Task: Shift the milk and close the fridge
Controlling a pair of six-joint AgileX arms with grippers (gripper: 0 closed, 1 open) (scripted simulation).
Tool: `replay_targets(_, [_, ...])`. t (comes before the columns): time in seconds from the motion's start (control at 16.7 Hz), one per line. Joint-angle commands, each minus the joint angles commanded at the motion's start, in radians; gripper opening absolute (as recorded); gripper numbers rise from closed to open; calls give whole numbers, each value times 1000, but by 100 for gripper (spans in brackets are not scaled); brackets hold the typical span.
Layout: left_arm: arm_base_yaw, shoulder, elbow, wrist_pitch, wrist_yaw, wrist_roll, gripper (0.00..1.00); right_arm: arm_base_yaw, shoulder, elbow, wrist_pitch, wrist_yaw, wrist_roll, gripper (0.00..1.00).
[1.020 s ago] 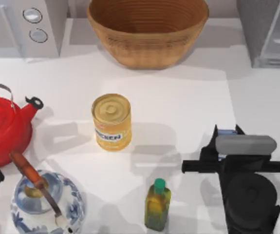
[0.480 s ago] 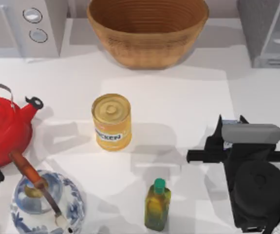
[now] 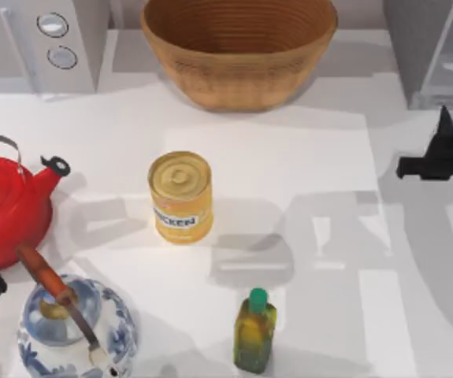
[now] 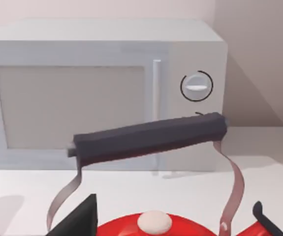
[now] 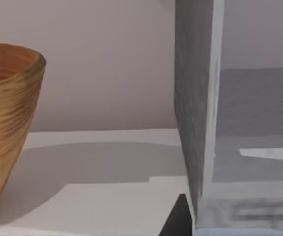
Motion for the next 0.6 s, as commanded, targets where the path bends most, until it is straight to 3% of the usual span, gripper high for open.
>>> replay_targets(0.3, [0, 0, 0, 0, 0, 0, 100, -258, -171, 17, -135, -259, -41, 0])
replay_targets(0.6, [0, 0, 0, 0, 0, 0, 100, -291, -200, 19, -157, -293, -47, 0])
